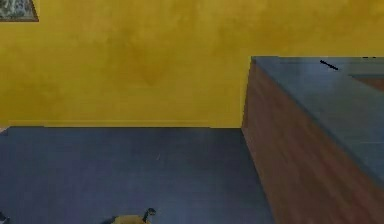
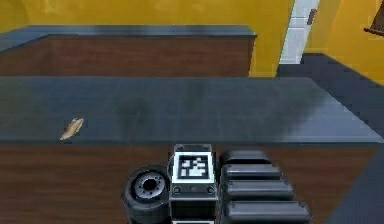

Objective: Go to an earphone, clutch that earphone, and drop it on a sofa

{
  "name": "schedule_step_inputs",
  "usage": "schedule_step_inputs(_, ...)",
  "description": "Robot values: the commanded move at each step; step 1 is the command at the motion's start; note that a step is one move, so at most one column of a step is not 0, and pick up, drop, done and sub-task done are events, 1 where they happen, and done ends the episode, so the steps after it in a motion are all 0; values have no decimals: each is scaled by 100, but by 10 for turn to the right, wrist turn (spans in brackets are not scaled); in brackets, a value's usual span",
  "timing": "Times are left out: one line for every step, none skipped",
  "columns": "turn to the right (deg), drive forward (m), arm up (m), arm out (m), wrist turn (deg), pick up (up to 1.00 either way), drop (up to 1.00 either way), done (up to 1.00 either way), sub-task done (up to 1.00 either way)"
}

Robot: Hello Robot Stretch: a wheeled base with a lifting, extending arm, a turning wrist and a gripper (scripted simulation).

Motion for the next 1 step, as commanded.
schedule_step_inputs(0, 30, 0, 0, 0, 0, 0, 0, 0)
